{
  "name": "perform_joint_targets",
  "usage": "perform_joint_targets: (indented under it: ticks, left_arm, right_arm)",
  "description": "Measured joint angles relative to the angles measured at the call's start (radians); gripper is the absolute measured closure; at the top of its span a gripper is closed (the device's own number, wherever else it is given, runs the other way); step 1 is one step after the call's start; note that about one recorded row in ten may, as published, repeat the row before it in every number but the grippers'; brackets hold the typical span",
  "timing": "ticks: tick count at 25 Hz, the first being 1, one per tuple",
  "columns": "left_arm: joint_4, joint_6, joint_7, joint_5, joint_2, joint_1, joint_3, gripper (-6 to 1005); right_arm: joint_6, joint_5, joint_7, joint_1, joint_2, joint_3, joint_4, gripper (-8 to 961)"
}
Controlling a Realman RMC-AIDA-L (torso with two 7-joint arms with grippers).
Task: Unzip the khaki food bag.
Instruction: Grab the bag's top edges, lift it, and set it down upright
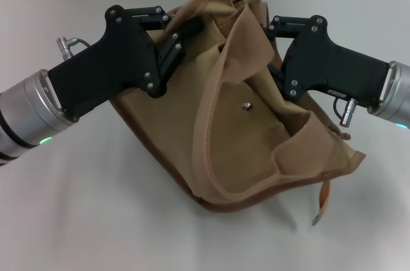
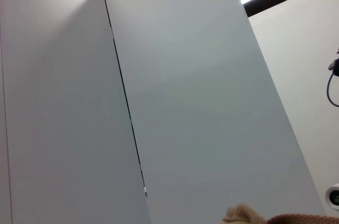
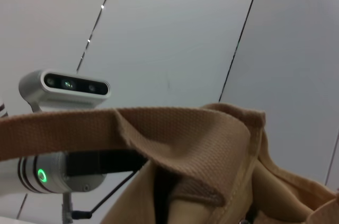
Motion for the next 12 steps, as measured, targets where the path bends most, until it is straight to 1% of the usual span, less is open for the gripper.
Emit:
perform_joint_targets:
  ticks: [5, 9, 12]
  left_arm:
    - [0.001, 0.003, 0.0, -0.001, 0.0, 0.0, 0.0, 939]
    - [0.0, 0.004, 0.0, -0.001, 0.0, -0.001, 0.0, 940]
    - [-0.001, 0.005, 0.0, -0.001, 0.0, -0.001, 0.0, 940]
  right_arm:
    - [0.042, 0.002, 0.0, 0.007, 0.0, 0.0, 0.008, 697]
    - [0.044, 0.002, 0.0, 0.007, 0.0, 0.0, 0.009, 730]
    - [0.047, 0.002, 0.011, 0.008, 0.0, 0.0, 0.006, 781]
